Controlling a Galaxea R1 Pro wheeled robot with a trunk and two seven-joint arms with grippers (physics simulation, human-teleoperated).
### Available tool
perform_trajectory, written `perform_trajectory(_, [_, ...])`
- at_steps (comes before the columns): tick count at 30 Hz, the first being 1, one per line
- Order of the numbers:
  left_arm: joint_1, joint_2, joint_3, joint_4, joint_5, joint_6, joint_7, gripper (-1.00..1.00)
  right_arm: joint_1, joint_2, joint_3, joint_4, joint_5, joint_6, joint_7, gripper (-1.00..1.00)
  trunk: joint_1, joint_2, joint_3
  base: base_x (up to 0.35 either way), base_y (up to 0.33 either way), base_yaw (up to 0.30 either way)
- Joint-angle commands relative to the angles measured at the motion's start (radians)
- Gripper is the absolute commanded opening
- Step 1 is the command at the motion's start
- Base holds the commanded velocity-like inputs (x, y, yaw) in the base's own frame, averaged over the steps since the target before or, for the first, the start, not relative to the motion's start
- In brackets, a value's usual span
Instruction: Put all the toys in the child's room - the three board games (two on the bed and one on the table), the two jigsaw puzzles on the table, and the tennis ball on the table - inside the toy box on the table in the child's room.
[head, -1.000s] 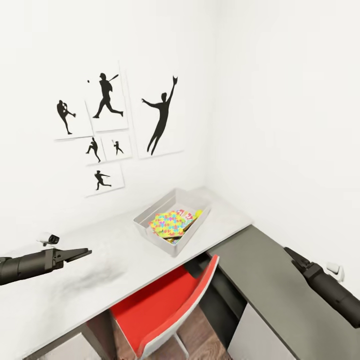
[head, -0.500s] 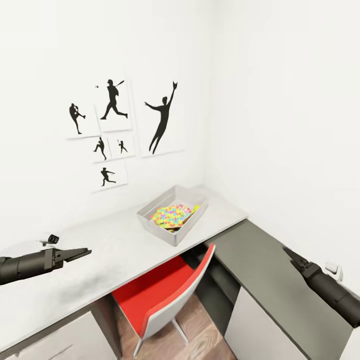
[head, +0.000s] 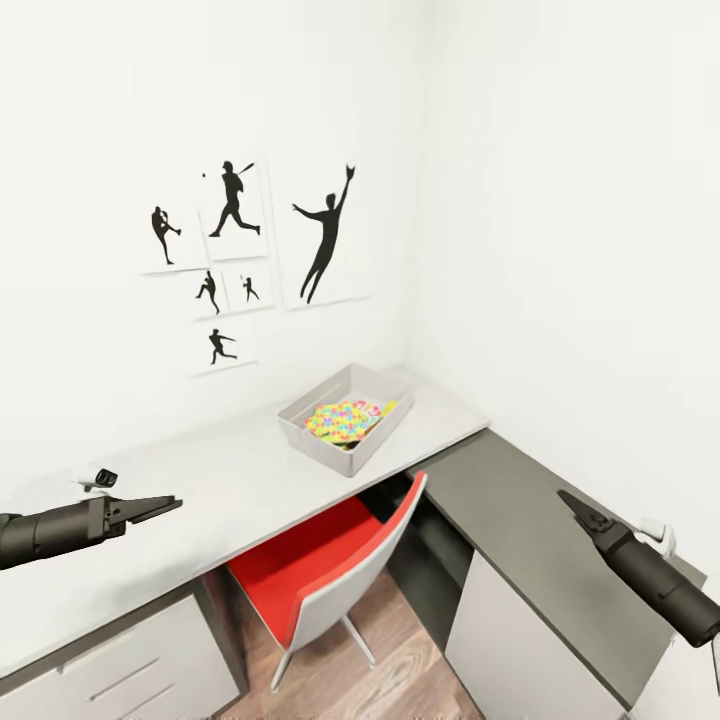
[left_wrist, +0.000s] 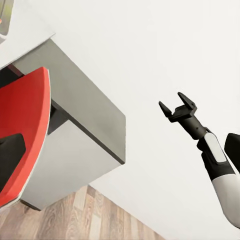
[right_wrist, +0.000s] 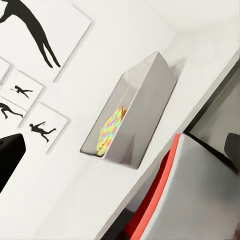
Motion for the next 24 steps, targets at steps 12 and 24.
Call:
perform_trajectory(12, [-0.001,0.003,0.0,0.0,-0.003,0.011,-0.025,1.0,-0.001,0.0,0.0,0.0,-0.003,0.0,0.008,1.0,0.0,-0.002,0.008,-0.181,0.0,-0.18])
perform_trajectory(24, [-0.001,0.008,0.002,0.002,-0.004,0.01,-0.028,1.0,-0.001,0.0,0.002,0.004,-0.001,-0.002,0.002,1.0,0.0,-0.002,0.02,-0.005,0.0,-0.225])
